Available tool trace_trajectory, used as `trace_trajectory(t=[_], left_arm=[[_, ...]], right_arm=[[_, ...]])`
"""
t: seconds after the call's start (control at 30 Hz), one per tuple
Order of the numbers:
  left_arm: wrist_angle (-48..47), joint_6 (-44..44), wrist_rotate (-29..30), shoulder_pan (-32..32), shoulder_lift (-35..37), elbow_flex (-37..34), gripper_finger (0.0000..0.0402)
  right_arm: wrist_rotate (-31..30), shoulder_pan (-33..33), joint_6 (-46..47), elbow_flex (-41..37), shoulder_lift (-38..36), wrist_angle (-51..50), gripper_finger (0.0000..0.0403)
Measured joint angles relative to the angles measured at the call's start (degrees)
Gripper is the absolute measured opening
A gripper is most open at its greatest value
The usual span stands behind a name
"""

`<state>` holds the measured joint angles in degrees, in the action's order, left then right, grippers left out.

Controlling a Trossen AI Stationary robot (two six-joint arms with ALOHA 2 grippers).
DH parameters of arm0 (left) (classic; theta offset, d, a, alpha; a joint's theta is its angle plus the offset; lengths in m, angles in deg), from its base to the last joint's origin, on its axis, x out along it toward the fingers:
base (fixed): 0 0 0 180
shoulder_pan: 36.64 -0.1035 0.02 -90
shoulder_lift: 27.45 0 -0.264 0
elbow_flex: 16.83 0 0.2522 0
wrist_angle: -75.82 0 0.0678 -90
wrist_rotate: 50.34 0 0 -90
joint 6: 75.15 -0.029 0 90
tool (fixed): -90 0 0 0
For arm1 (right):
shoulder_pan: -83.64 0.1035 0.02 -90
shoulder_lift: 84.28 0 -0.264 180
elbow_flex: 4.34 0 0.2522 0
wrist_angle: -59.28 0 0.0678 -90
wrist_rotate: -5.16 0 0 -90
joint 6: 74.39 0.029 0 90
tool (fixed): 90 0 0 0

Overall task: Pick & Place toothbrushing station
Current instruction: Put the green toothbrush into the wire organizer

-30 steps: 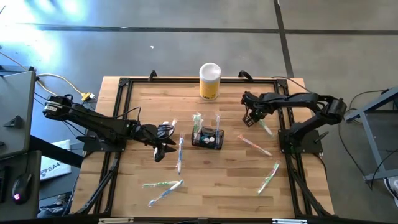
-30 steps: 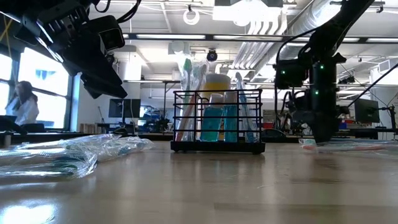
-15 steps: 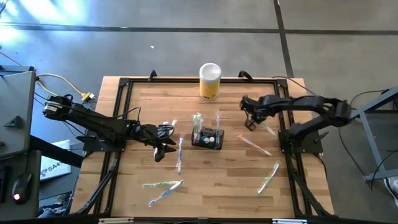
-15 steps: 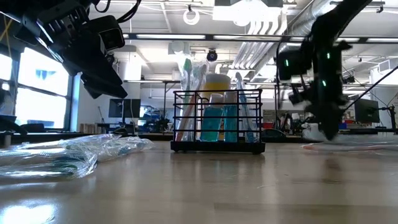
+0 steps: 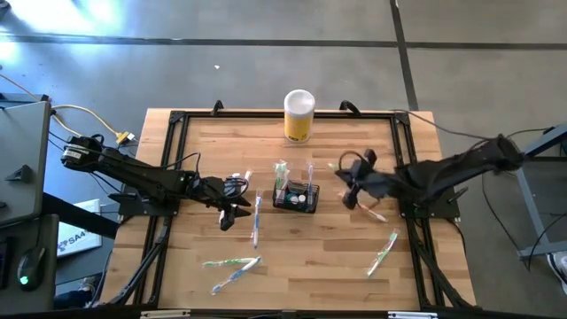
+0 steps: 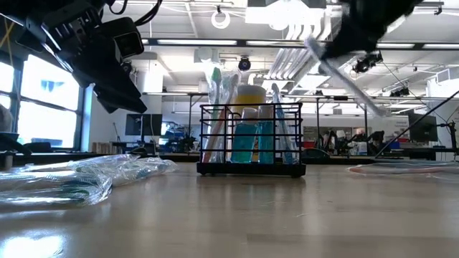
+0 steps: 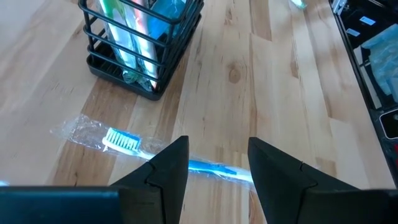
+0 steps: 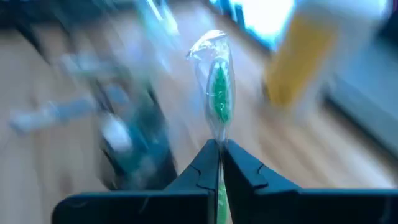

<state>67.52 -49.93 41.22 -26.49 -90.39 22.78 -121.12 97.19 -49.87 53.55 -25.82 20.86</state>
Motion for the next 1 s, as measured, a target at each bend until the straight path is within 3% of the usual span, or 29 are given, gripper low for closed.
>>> trace_trajectory(t=[0.1, 0.23, 0.37, 0.5, 0.6, 0.87, 1.0], left_arm=[[0.00, -0.81, 0.01, 0.00, 0.00, 0.00, 0.0161], [-0.01, -0.98, 0.01, 0.00, 0.00, 0.00, 0.0161], [-0.46, -0.97, 0.29, 0.00, 0.00, 0.00, 0.0161], [-0.49, -0.97, 0.44, 0.00, -0.06, 0.00, 0.0161], [-0.56, -0.97, 0.49, 0.00, -0.44, 0.00, 0.0161], [0.96, -0.76, 0.52, 0.00, -3.39, 0.09, 0.0161], [1.28, -0.39, 0.54, 0.00, -5.35, 0.07, 0.0161]], right_arm=[[-8.31, 6.30, -9.91, -1.39, 1.04, 15.14, 0.0004], [-10.98, 9.09, -24.64, -5.11, 4.17, 37.12, 0.0004], [-6.05, 8.04, -36.02, -10.14, 8.48, 59.36, 0.0004], [1.56, 4.35, -39.25, -14.39, 13.64, 76.62, 0.0004], [1.61, 1.68, -38.96, -15.67, 17.07, 82.30, 0.0004], [0.68, 0.69, -32.02, -16.18, 22.00, 83.41, 0.0004], [-6.08, 3.05, -31.93, -16.16, 22.12, 82.82, 0.0004]])
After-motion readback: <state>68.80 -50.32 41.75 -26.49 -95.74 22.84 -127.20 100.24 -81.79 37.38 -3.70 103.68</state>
